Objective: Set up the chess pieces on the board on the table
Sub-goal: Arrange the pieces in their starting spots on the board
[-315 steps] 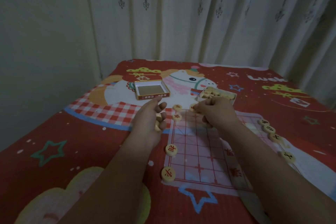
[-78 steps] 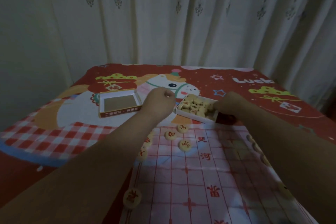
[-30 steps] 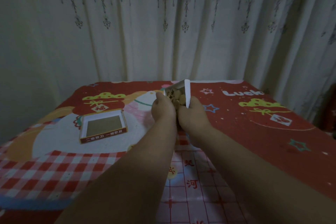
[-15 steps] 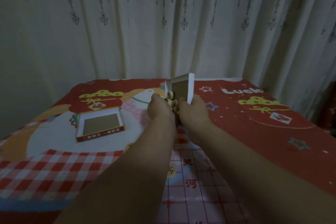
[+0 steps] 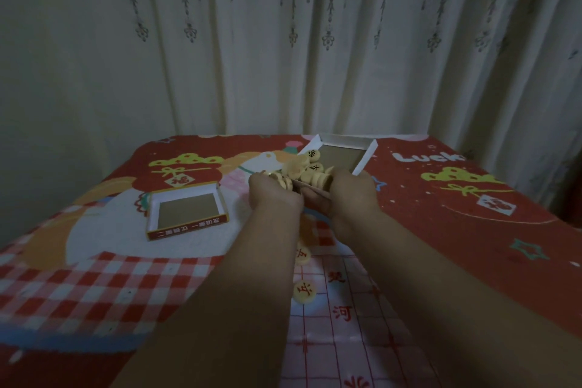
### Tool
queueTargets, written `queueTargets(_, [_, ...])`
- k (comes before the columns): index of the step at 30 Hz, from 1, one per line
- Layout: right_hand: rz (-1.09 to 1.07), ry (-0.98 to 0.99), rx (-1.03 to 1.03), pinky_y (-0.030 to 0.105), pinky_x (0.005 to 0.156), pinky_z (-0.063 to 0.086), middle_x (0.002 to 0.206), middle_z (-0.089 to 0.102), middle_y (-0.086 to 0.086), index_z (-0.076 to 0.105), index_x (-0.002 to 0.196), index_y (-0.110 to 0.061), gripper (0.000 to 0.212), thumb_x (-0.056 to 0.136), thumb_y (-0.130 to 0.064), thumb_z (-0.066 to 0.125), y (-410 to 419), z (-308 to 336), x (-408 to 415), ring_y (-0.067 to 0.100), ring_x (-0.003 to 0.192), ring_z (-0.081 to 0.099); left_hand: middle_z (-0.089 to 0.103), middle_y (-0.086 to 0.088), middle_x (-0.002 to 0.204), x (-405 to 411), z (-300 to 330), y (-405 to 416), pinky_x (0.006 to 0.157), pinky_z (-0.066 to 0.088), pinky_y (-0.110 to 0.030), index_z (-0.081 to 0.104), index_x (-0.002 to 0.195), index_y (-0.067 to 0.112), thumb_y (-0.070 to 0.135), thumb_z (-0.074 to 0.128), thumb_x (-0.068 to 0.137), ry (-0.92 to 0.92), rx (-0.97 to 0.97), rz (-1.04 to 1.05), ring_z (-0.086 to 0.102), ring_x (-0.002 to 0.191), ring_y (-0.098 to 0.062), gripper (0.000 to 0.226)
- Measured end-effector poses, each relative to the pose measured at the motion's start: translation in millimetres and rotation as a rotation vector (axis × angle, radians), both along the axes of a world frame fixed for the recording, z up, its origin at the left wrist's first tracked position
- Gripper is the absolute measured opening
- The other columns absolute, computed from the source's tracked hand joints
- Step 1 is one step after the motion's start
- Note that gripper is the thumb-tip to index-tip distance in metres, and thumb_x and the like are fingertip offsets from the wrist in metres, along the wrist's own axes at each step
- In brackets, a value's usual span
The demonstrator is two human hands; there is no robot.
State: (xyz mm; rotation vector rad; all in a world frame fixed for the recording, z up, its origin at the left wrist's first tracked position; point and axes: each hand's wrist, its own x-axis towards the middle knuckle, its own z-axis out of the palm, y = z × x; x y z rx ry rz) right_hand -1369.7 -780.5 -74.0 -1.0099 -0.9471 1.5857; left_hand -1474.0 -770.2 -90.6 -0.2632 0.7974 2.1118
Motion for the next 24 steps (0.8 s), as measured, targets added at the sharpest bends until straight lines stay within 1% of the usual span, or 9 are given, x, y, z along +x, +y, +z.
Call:
queueTargets(3, [0.001, 0.015, -0.010, 0.031, 0.053, 0.060, 0.098, 0.070, 0.017, 0.056, 0.103, -0.005, 0.015, 0.095, -0.003, 0.043, 2.5, -0.2, 0.5, 0.023, 0.057, 0.072, 0.052, -0.008, 0.074, -8.1, -4.4, -1.5, 0.075, 0.050, -0.034, 0.050, 0.071, 0.012, 0.007, 0.032, 0.082, -0.022, 0.021, 0.020, 0.052, 0.067, -0.024, 0.022])
queueTargets(7, [-0.022, -0.017, 0.010, 0.038, 0.064, 0.062, 0.105, 0.070, 0.020, 0.059, 0.111, -0.001, 0.024, 0.091, -0.004, 0.045, 2.5, 0.7, 1.0, 0.031, 0.075, 0.075, 0.050, -0.006, 0.073, -14.3, -4.6, -6.7, 0.067, 0.043, -0.031, 0.047, 0.069, 0.011, 0.006, 0.031, 0.087, -0.040, 0.015, 0.020, 0.048, 0.064, -0.022, 0.025])
queueTargets(9, [-0.031, -0.061, 0.058, 0.049, 0.074, 0.062, 0.108, 0.069, 0.023, 0.060, 0.110, -0.002, 0.025, 0.090, -0.009, 0.046, -0.1, 0.4, 0.2, 0.038, 0.089, 0.073, 0.061, -0.010, 0.085, -13.8, -5.2, -8.3, 0.079, 0.050, -0.032, 0.056, 0.078, 0.008, 0.008, 0.033, 0.088, -0.048, 0.008, 0.008, 0.060, 0.078, -0.026, 0.025])
queueTargets(12, [-0.085, -0.222, 0.332, 0.054, 0.077, 0.060, 0.100, 0.068, 0.017, 0.058, 0.107, -0.009, 0.023, 0.089, -0.021, 0.050, -10.1, 1.3, -3.1, 0.035, 0.089, 0.070, 0.068, -0.014, 0.109, -11.4, -3.8, -8.9, 0.099, 0.049, -0.049, 0.066, 0.102, 0.006, 0.012, 0.035, 0.089, -0.016, -0.002, -0.026, 0.064, 0.103, -0.033, 0.034])
queueTargets(15, [-0.046, -0.427, 0.704, 0.041, 0.070, 0.056, 0.089, 0.066, 0.006, 0.056, 0.105, -0.013, 0.013, 0.095, -0.019, 0.051, -19.0, 2.7, -3.1, 0.024, 0.080, 0.066, 0.067, -0.015, 0.108, -7.7, -3.0, -11.3, 0.099, 0.048, -0.046, 0.067, 0.106, 0.006, 0.016, 0.036, 0.096, 0.003, 0.028, -0.042, 0.062, 0.104, -0.034, 0.034])
queueTargets(18, [-0.009, -0.529, 0.856, 0.031, 0.072, 0.049, 0.096, 0.067, -0.002, 0.056, 0.119, -0.016, 0.021, 0.099, -0.017, 0.050, -23.3, 2.4, -3.3, 0.015, 0.085, 0.063, 0.069, -0.016, 0.110, -5.5, -2.7, -10.7, 0.101, 0.047, -0.050, 0.069, 0.106, 0.006, 0.023, 0.039, 0.097, 0.001, 0.110, -0.081, 0.063, 0.107, -0.036, 0.035])
queueTargets(21, [-0.038, -0.532, 0.864, 0.034, 0.077, 0.052, 0.103, 0.068, 0.002, 0.055, 0.121, -0.014, 0.023, 0.100, -0.021, 0.050, -24.1, 1.0, -4.1, 0.018, 0.091, 0.064, 0.069, -0.015, 0.092, -7.7, -5.2, -9.8, 0.085, 0.053, -0.041, 0.068, 0.088, 0.008, 0.021, 0.042, 0.093, 0.002, 0.142, -0.083, 0.065, 0.087, -0.032, 0.030])
queueTargets(23, [-0.060, -0.522, 0.828, 0.034, 0.073, 0.052, 0.095, 0.067, 0.001, 0.056, 0.113, -0.012, 0.017, 0.100, -0.021, 0.050, -22.6, 0.8, -3.2, 0.018, 0.083, 0.064, 0.058, -0.012, 0.074, -10.2, -7.7, -11.4, 0.066, 0.044, -0.034, 0.058, 0.072, 0.010, 0.015, 0.038, 0.087, 0.019, 0.152, -0.094, 0.054, 0.066, -0.025, 0.025])
queueTargets(24, [-0.069, -0.505, 0.797, 0.035, 0.070, 0.052, 0.090, 0.065, 0.000, 0.056, 0.109, -0.012, 0.014, 0.100, -0.020, 0.050, -21.7, 1.3, -3.0, 0.015, 0.079, 0.063, 0.054, -0.011, 0.071, -10.0, -8.4, -12.8, 0.063, 0.041, -0.032, 0.055, 0.069, 0.011, 0.013, 0.036, 0.086, 0.025, 0.147, -0.102, 0.051, 0.063, -0.024, 0.025])
